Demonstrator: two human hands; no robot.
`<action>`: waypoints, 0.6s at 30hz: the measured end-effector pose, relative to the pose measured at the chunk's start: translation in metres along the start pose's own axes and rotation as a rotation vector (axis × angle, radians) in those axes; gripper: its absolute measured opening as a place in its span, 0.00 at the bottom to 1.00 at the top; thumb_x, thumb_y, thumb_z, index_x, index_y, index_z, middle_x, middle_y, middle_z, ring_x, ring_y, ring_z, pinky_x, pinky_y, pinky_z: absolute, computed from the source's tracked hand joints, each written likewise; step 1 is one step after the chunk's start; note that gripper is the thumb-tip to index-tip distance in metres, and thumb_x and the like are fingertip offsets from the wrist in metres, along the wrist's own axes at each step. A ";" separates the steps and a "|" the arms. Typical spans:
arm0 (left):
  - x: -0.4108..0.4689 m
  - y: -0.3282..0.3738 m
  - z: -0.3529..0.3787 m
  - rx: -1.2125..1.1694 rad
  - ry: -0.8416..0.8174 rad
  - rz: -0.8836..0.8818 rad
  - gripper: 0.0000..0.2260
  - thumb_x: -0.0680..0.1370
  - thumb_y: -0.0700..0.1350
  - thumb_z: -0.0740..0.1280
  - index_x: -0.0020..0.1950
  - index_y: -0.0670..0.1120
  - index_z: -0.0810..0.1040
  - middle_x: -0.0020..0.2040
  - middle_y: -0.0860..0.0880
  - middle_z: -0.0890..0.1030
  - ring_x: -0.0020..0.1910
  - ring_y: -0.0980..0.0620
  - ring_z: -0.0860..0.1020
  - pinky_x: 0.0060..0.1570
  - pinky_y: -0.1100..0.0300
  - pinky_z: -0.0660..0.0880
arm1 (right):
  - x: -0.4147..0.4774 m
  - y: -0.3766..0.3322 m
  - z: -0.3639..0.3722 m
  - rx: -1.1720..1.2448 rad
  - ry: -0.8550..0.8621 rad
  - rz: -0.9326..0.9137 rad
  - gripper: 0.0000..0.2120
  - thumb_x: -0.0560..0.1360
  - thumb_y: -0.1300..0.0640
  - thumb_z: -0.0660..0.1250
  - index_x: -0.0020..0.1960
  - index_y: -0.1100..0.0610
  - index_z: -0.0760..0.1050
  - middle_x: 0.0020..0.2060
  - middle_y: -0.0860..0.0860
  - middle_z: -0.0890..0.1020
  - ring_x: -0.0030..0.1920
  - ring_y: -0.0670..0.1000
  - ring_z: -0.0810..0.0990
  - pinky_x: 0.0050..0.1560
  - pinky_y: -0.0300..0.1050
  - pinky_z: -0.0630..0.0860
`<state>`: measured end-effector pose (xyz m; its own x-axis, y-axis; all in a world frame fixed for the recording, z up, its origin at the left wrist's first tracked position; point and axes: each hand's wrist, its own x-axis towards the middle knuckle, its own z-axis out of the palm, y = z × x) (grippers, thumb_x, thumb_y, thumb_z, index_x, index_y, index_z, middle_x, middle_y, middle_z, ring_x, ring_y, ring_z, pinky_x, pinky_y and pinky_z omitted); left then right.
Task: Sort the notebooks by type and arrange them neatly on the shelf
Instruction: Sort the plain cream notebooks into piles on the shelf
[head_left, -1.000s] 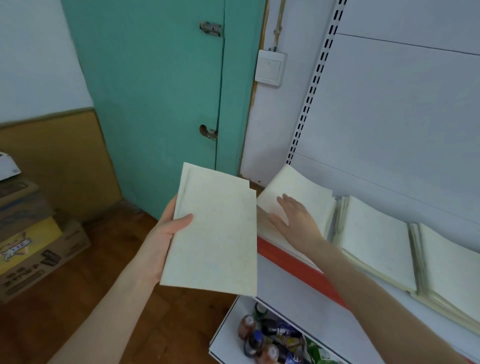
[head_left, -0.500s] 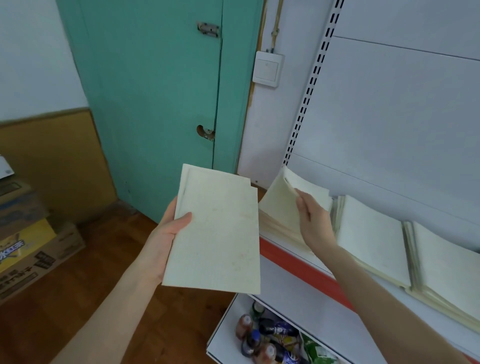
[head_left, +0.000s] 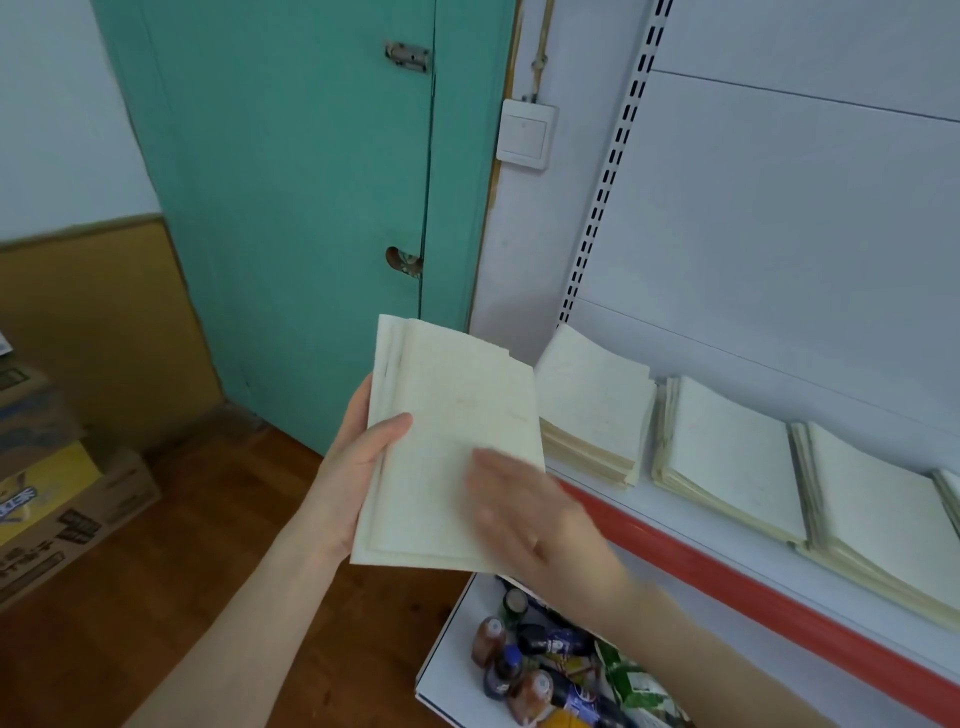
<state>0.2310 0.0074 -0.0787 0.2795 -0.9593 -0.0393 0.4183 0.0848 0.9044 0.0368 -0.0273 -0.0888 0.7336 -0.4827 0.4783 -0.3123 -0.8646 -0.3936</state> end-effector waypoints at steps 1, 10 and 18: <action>-0.002 0.001 -0.001 0.002 -0.007 -0.002 0.25 0.69 0.45 0.70 0.64 0.61 0.70 0.55 0.53 0.80 0.52 0.49 0.80 0.43 0.51 0.77 | 0.003 0.000 -0.006 0.072 0.103 0.135 0.18 0.80 0.48 0.54 0.67 0.53 0.70 0.67 0.49 0.69 0.69 0.46 0.66 0.68 0.40 0.66; -0.011 -0.004 0.016 0.024 -0.123 -0.033 0.20 0.73 0.47 0.65 0.64 0.61 0.70 0.56 0.51 0.80 0.56 0.47 0.79 0.49 0.47 0.76 | -0.006 -0.011 -0.019 0.750 0.336 0.868 0.09 0.81 0.55 0.54 0.49 0.52 0.73 0.44 0.48 0.79 0.42 0.45 0.79 0.41 0.37 0.75; -0.014 -0.018 0.081 0.283 -0.239 0.026 0.19 0.79 0.44 0.59 0.63 0.66 0.66 0.53 0.59 0.78 0.49 0.59 0.78 0.40 0.60 0.73 | -0.051 -0.004 -0.051 0.657 0.526 0.892 0.10 0.80 0.59 0.56 0.54 0.49 0.73 0.45 0.47 0.82 0.43 0.43 0.82 0.39 0.35 0.78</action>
<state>0.1496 -0.0025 -0.0596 0.0633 -0.9964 0.0556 0.1486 0.0645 0.9868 -0.0301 -0.0062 -0.0709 0.0384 -0.9986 0.0377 -0.1052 -0.0416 -0.9936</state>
